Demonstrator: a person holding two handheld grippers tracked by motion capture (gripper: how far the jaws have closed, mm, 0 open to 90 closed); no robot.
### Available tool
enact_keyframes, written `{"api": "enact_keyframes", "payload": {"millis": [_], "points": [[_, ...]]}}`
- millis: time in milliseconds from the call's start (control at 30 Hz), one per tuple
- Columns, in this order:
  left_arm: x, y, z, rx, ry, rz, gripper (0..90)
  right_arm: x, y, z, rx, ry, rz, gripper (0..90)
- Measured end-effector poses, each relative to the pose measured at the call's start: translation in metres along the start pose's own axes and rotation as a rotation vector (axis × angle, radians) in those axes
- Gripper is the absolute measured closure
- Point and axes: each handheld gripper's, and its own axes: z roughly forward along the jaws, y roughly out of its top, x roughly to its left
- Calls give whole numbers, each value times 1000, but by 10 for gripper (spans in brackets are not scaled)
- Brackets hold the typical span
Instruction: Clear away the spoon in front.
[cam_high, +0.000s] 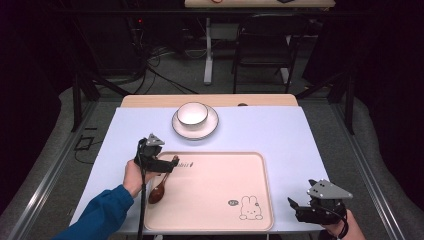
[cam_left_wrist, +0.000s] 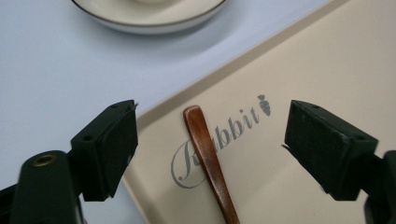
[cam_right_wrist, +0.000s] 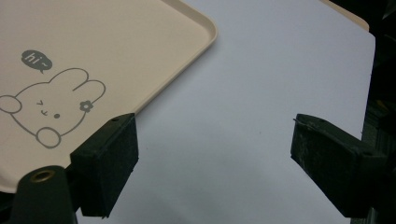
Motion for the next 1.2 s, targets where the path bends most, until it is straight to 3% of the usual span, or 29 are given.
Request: {"api": "enact_keyframes", "payload": {"millis": [167,300,367,600,933,1100,1200], "points": [[-6,3,-22,-63,27,55,100,0,0,0,-1,0,3,143],[-10,-1,-43,-103,41,69,87,0,0,-1,-9,7,1,143],[-11,-2,-46,-99,41,72,90,0,0,-1,-14,8,-1,143],[-12,-18,-71,-153,54,82,66,0,-1,-2,-27,14,-2,143],[-14,-50,-83,-151,23,70,3,0,-1,-2,-26,15,-3,143],[-16,-62,-89,-153,50,87,2,0,-1,-2,-23,14,0,143],[-15,-69,-90,-164,59,67,2,0,-1,-2,-23,14,-2,143]]}}
